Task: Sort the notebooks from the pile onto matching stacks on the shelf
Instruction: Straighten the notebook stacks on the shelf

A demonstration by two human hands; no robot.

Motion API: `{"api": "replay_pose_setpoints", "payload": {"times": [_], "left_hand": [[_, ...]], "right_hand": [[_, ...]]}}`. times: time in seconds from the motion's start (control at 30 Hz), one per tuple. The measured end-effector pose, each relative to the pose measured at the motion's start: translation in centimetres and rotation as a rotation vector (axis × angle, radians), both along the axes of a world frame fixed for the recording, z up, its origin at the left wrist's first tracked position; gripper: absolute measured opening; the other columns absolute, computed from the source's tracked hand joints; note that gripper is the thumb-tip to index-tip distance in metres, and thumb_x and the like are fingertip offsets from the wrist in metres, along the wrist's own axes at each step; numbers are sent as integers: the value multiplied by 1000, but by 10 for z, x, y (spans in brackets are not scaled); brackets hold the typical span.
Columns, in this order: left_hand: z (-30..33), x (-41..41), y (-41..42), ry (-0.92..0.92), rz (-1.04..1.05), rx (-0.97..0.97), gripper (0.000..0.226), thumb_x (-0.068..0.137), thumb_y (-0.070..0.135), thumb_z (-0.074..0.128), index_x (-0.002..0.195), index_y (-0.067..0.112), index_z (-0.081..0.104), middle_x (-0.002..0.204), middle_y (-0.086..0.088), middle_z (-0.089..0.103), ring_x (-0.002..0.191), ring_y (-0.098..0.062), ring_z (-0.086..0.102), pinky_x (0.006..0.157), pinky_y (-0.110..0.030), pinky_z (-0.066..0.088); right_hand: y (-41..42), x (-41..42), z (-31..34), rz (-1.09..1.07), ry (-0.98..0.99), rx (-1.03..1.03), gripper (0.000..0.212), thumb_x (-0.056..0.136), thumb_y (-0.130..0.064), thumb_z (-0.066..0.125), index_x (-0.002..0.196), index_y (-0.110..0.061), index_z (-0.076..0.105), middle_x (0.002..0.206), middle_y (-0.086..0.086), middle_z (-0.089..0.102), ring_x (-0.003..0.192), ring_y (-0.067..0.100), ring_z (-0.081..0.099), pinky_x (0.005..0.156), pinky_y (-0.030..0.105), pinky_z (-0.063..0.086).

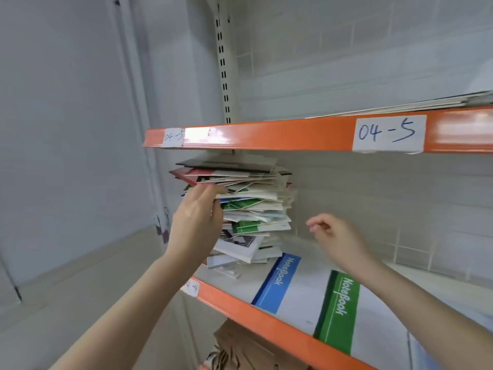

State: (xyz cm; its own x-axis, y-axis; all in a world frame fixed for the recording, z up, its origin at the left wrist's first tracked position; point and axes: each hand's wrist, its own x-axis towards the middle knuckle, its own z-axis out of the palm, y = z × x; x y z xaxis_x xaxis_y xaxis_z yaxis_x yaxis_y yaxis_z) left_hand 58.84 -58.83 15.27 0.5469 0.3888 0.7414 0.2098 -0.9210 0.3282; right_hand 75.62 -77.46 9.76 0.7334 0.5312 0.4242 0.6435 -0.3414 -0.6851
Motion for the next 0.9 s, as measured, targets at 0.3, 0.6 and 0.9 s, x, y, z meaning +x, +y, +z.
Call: {"api": "replay_pose_setpoints", "payload": {"times": [0.3,0.6,0.9], "left_hand": [[52,44,72,348,42,256,50,95,35,49,141,17,41,145,-6,42,133,-27,34,108,-38,28],[58,86,87,502,-2,260,52,93,60,39,131,27,51,130,-2,58,115,-25,53,95,-36,43],[58,85,83,376,30,495,37,101,45,32,128,30,54,116,-1,63,101,-24,58,73,-30,41]], "right_hand": [[93,16,84,-35,372,292,30,97,-24,45,94,0,63,83,14,66,75,25,60,89,47,51],[128,15,100,187,954,674,10,91,12,47,91,4,52,88,18,55,72,23,58,43,16,50],[120,16,100,251,1109,782,19,91,16,40,85,4,53,81,15,58,57,18,64,43,17,50]]}}
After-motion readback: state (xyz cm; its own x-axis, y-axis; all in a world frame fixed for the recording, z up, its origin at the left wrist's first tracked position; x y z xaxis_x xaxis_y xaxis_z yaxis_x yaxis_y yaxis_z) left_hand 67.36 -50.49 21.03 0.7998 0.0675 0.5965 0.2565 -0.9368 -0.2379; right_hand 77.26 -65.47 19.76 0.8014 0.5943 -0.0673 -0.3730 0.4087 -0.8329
